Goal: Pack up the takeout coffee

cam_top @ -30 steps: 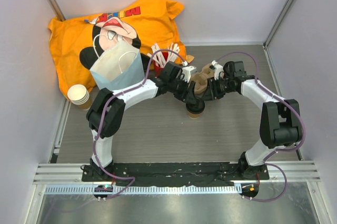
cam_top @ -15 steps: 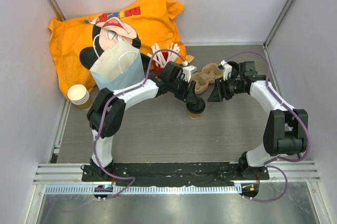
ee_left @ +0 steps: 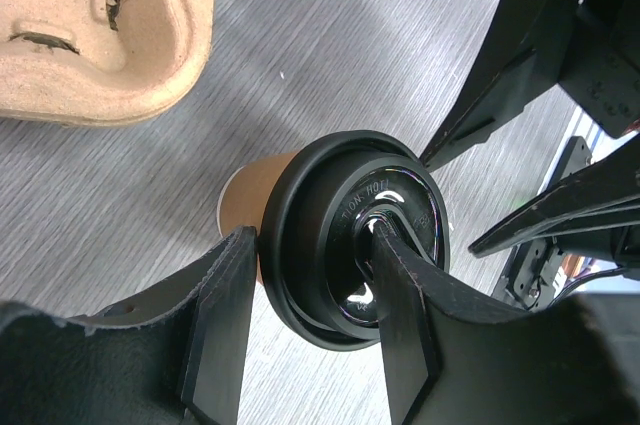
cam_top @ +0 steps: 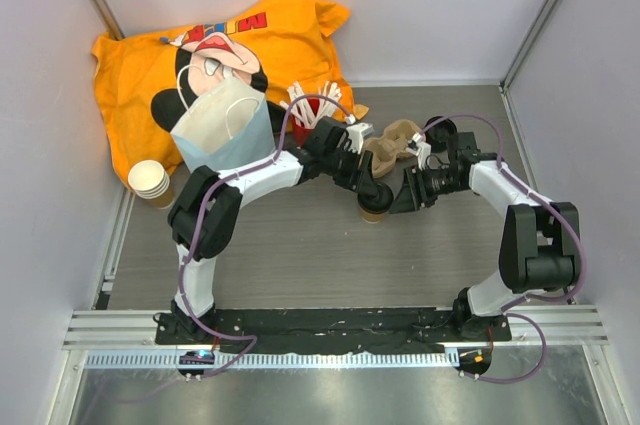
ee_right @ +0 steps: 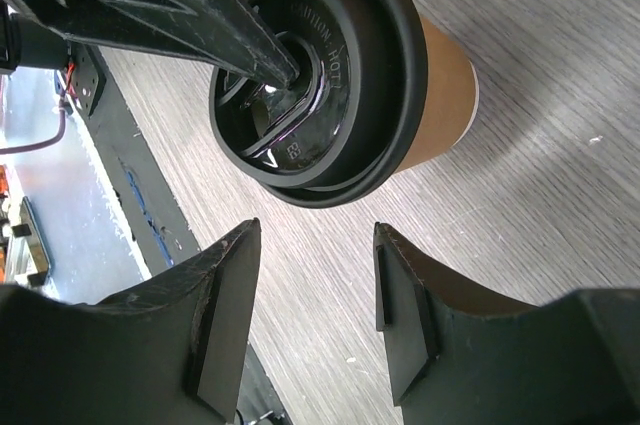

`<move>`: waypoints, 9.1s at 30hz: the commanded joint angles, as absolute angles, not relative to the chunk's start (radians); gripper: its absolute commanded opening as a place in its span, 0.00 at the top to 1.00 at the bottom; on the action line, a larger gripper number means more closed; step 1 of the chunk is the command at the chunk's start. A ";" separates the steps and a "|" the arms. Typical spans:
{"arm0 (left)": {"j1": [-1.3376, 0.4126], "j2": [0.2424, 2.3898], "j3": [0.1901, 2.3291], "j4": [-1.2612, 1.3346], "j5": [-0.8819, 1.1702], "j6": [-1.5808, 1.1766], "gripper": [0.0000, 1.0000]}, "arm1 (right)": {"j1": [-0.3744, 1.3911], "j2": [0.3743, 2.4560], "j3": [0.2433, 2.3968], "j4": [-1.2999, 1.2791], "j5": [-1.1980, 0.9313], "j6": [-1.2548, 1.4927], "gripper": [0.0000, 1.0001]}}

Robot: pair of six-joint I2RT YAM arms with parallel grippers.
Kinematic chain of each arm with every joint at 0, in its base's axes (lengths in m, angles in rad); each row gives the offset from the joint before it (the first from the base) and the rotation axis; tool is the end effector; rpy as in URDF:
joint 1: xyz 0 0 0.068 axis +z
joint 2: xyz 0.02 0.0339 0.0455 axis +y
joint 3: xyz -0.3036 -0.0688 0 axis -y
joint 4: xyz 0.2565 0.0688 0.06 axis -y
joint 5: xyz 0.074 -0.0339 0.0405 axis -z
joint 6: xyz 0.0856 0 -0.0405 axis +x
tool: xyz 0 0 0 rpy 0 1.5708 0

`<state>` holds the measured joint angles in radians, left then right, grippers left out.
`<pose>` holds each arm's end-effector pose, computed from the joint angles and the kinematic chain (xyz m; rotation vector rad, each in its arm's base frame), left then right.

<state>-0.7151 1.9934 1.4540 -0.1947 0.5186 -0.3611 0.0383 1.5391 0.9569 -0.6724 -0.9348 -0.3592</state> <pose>0.3539 -0.3635 0.2107 0.7148 2.3574 -1.1147 0.2936 0.0802 0.2074 -0.6774 2.3643 1.1589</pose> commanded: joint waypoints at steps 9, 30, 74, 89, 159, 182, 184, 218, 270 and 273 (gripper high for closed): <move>-0.715 2.097 1.368 -0.330 0.347 -0.339 0.50 | 0.041 1.558 0.940 -0.514 -0.887 -0.232 0.45; -0.732 2.109 1.319 -0.316 0.305 -0.380 0.53 | 0.048 1.617 0.930 -0.451 -0.612 -0.137 0.45; -0.681 2.011 1.368 -0.247 0.503 -0.400 0.21 | 0.048 1.664 1.071 -0.482 -0.943 -0.037 0.38; -0.660 1.980 1.384 -0.158 0.624 -0.451 0.12 | 0.069 1.634 1.054 -0.482 -0.923 -0.048 0.37; -0.571 1.838 1.169 -0.144 0.635 -0.342 0.02 | 0.189 1.657 1.034 -0.462 -0.712 -0.061 0.30; -0.518 1.855 1.118 0.069 0.770 -0.499 0.07 | 0.210 1.655 1.031 -0.463 -0.670 -0.074 0.30; -0.525 1.864 1.123 0.039 0.758 -0.480 0.10 | 0.210 1.657 1.034 -0.466 -0.670 -0.072 0.30; -0.583 1.892 1.255 -0.218 0.523 -0.330 0.29 | 0.227 1.645 1.086 -0.522 -0.640 -0.123 0.30; -0.517 1.365 1.792 -0.853 0.418 0.092 0.00 | 0.480 1.238 1.284 -0.778 -0.296 -0.672 0.33; -0.468 1.312 1.764 -0.900 0.339 0.127 0.00 | 0.511 1.262 1.259 -0.790 -0.319 -0.753 0.34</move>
<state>-0.5220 1.3746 1.7634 -0.7849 0.5369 0.0414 0.4763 1.2461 1.2747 -0.8097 -0.3557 -0.6163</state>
